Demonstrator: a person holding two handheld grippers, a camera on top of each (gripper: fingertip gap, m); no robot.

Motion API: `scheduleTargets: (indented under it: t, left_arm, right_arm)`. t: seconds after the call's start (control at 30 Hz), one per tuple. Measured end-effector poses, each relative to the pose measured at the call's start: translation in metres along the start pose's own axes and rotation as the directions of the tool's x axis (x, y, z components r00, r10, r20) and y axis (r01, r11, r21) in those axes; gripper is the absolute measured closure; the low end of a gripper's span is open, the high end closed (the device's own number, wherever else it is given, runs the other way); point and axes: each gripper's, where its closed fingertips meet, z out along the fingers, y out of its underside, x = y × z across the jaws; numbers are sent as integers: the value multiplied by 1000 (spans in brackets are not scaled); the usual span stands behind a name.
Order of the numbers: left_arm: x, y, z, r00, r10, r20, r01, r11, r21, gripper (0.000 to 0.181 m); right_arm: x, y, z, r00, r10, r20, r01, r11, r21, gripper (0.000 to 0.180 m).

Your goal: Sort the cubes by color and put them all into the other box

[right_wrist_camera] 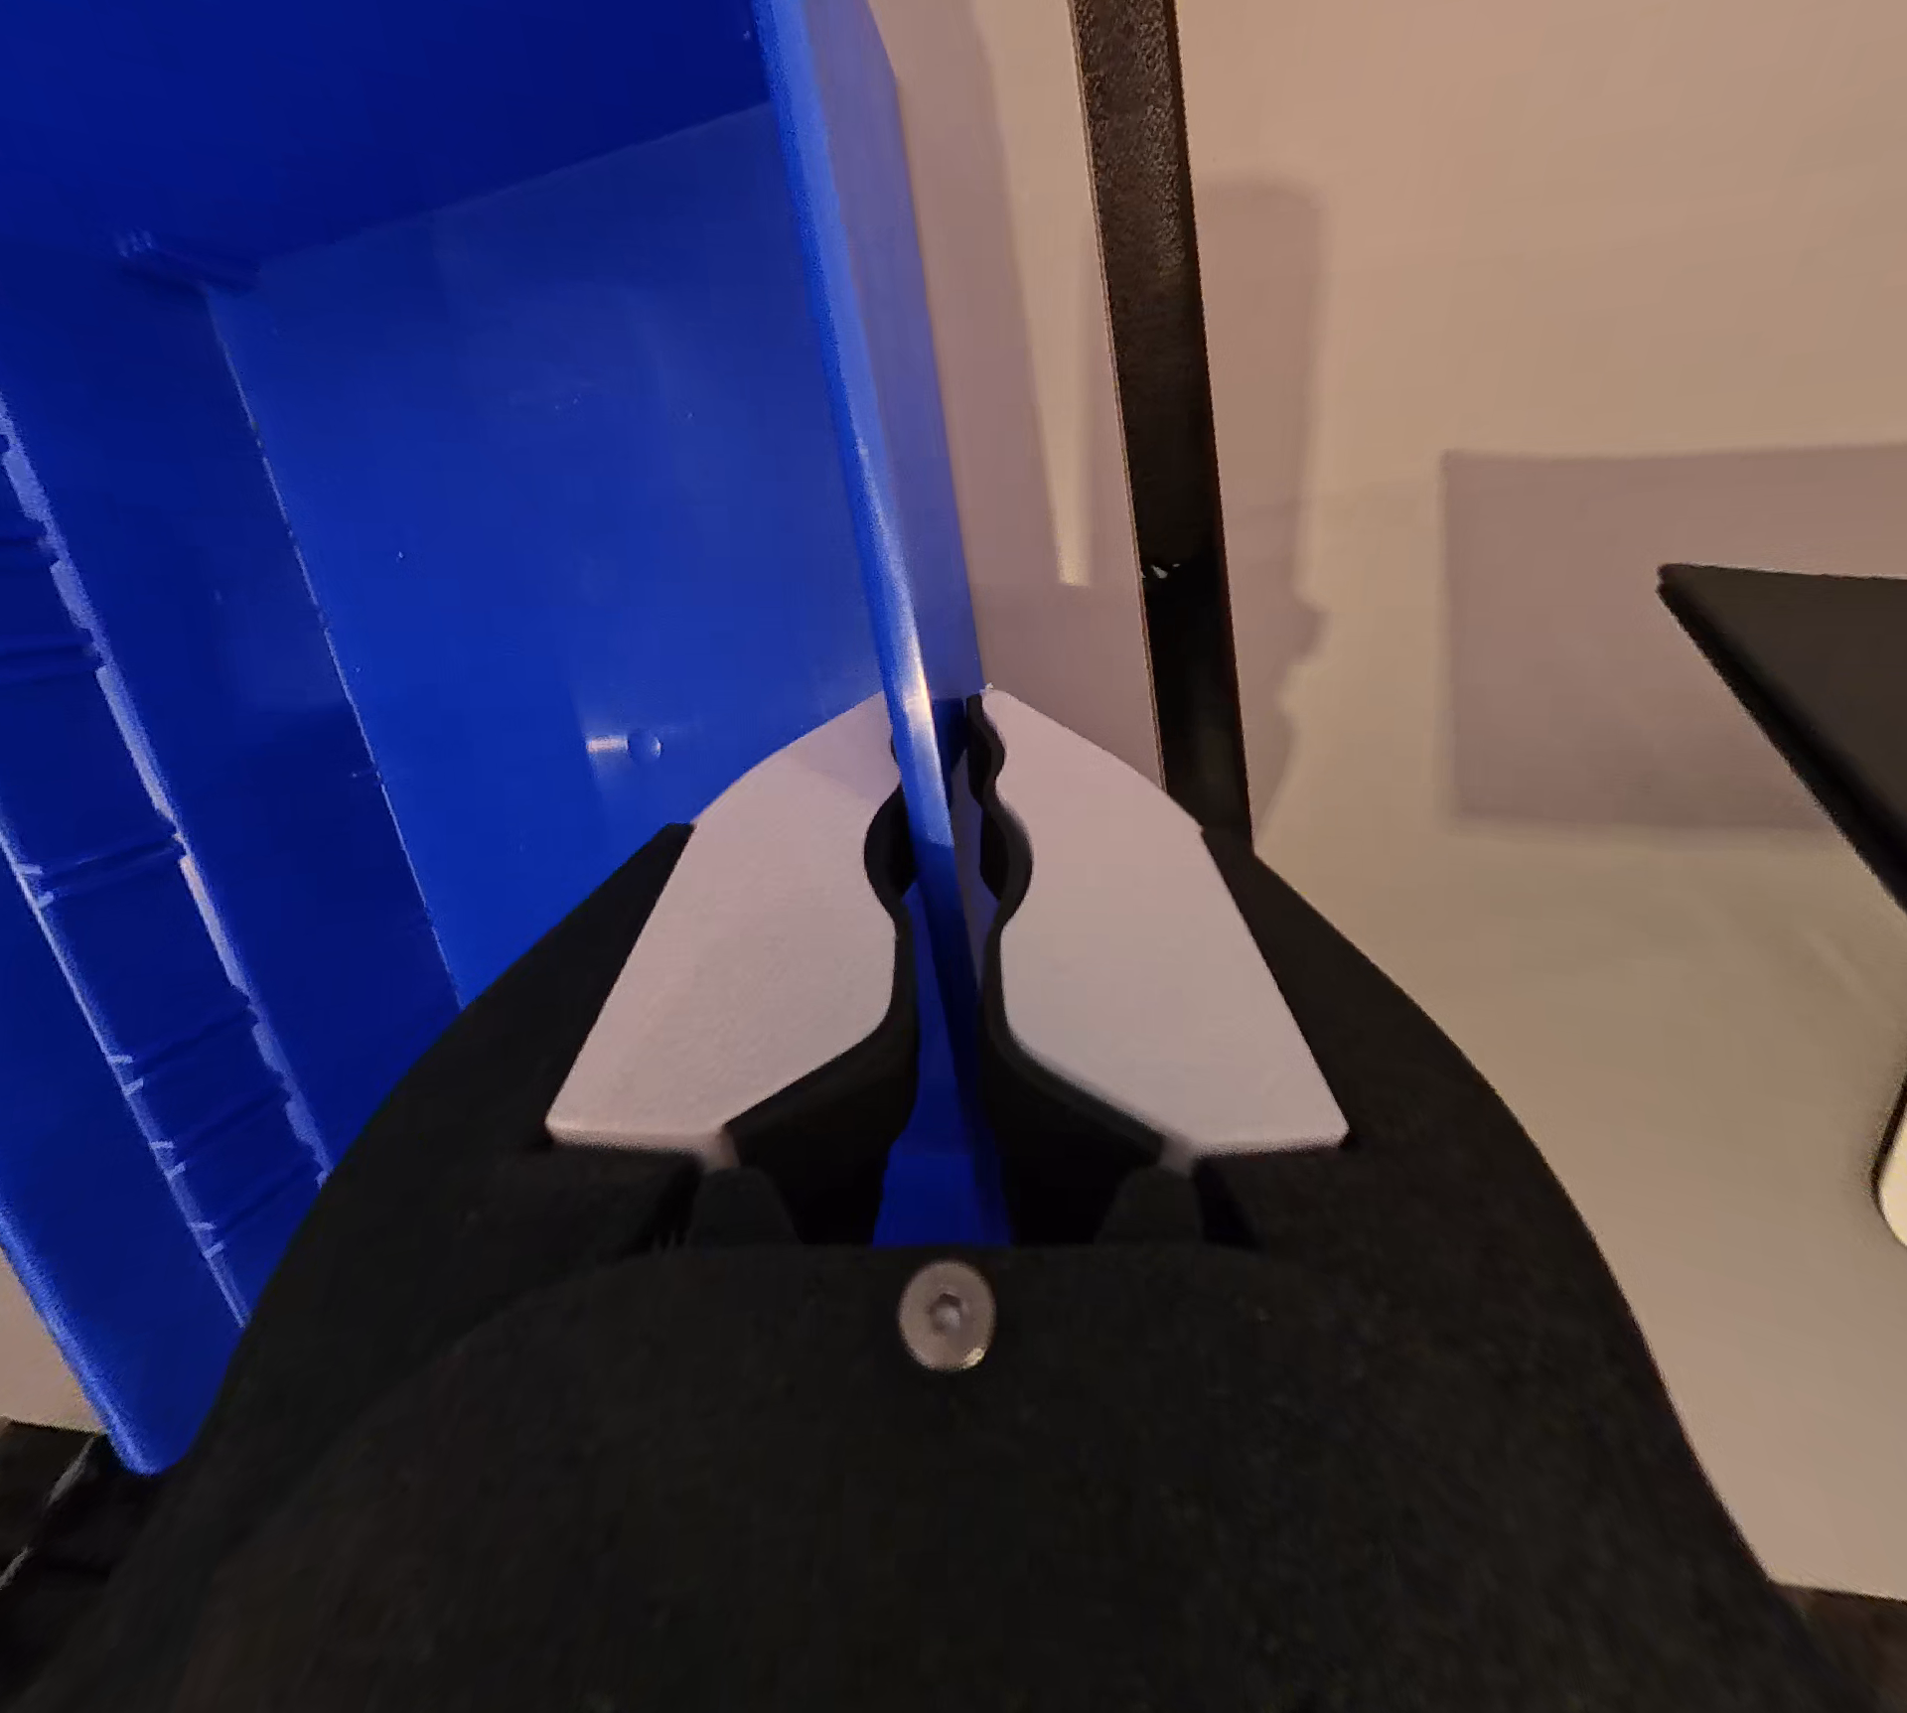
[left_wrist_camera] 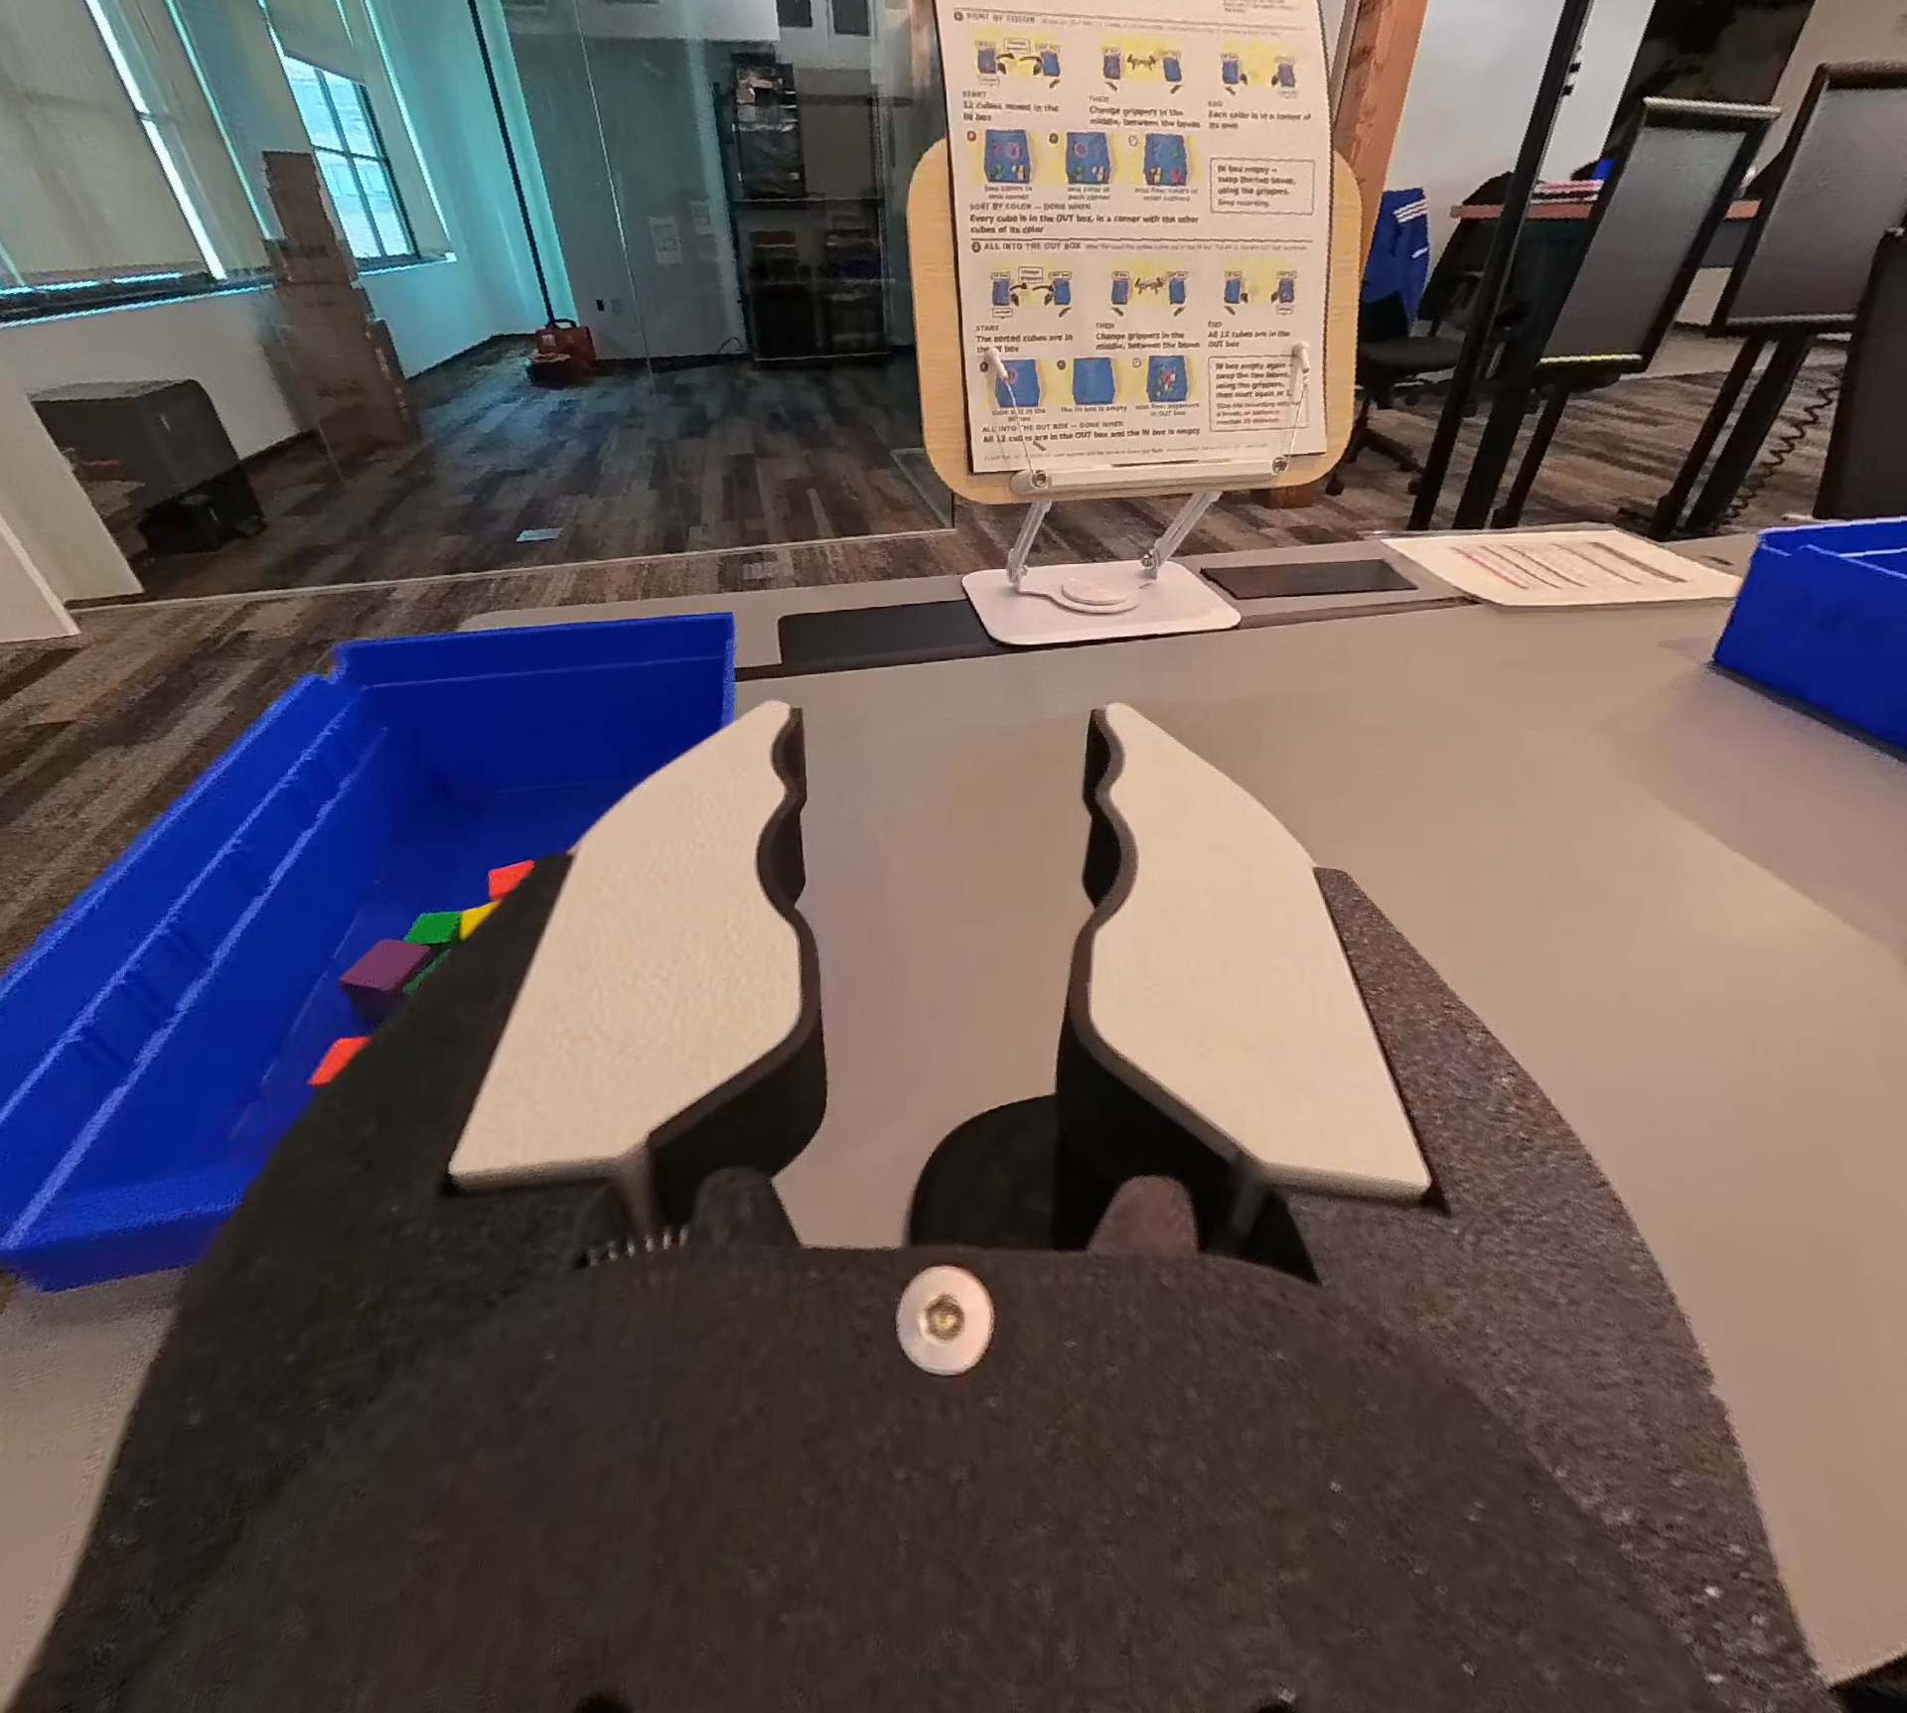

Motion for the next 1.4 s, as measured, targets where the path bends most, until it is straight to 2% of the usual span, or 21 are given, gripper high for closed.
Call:
scheduleTargets:
  t: [0.07, 0.13, 0.2, 0.27, 0.33, 0.43, 0.5, 0.53, 0.6, 0.63, 0.73, 0.8, 0.93, 1.0, 1.07, 1.1, 1.17, 1.23, 1.4]
  left_arm:
    - [3, 4, 3, 1000, -11, -9, 11, 1000, -18, 126]
    - [7, 8, 6, 999, -18, -32, 17, 999, -38, 119]
    - [10, 8, 8, 998, -22, -53, 20, 999, -41, 113]
    - [13, 4, 10, 997, -29, -70, 27, 999, -30, 112]
    - [14, 3, 15, 996, -41, -85, 39, 999, -20, 112]
    - [6, 4, 28, 999, -17, -41, 17, 1000, -15, 114]
    - [-4, 7, 37, 999, 29, 20, -28, 999, -18, 118]
    - [-10, 10, 41, 997, 57, 52, -55, 998, -32, 120]
    - [-27, 15, 46, 985, 114, 131, -105, 992, -70, 122]
    - [-36, 17, 48, 978, 133, 163, -119, 989, -91, 125]
    - [-61, 15, 53, 966, 185, 179, -160, 976, -146, 133]
    - [-83, 15, 59, 955, 239, 174, -198, 954, -226, 140]
    - [-124, 34, 77, 948, 308, 85, -244, 869, -431, 144]
    - [-137, 48, 86, 952, 307, 3, -267, 830, -489, 149]
    - [-145, 63, 96, 958, 276, -76, -274, 805, -527, 149]
    - [-149, 71, 101, 956, 270, -113, -287, 790, -542, 148]
    - [-154, 89, 113, 938, 286, -196, -346, 749, -565, 146]
    - [-155, 108, 124, 902, 318, -292, -431, 697, -573, 144]
    - [-163, 157, 145, 837, 310, -450, -546, 528, -651, 138]
  right_arm:
    - [-1, -1, -2, 1000, 22, 15, -22, 1000, 21, 170]
    - [2, -11, -12, 1000, 0, -20, 3, 993, 114, 149]
    - [1, -26, -37, 996, -36, -78, 55, 966, 252, 141]
    - [-12, -46, -79, 990, -67, -126, 117, 888, 445, 131]
    - [-42, -64, -139, 974, -116, -192, 217, 705, 675, 133]
    - [-126, -58, -224, 941, -263, -212, 292, 318, 902, 128]
    - [-189, -39, -262, 886, -401, -233, 268, 32, 963, 138]
    - [-214, -31, -266, 866, -449, -222, 251, 5, 968, 143]
    - [-257, -23, -247, 831, -547, -101, 216, 150, 965, 127]
    - [-284, -16, -238, 787, -616, -13, 181, 211, 961, 126]
    - [-366, 13, -236, 569, -799, 194, 49, 269, 962, 135]
    - [-404, 20, -229, 496, -833, 246, 48, 309, 950, 143]
    - [-459, 18, -192, 461, -861, 215, 220, 345, 912, 146]
    - [-476, 22, -168, 457, -866, 203, 280, 357, 891, 146]
    - [-493, 26, -149, 415, -892, 179, 307, 323, 895, 149]
    - [-500, 28, -138, 394, -900, 186, 353, 335, 874, 149]
    - [-505, 33, -114, 365, -909, 199, 443, 358, 822, 149]
    - [-504, 32, -99, 376, -907, 189, 484, 366, 795, 149]
    - [-499, 31, -94, 384, -896, 222, 475, 398, 785, 151]
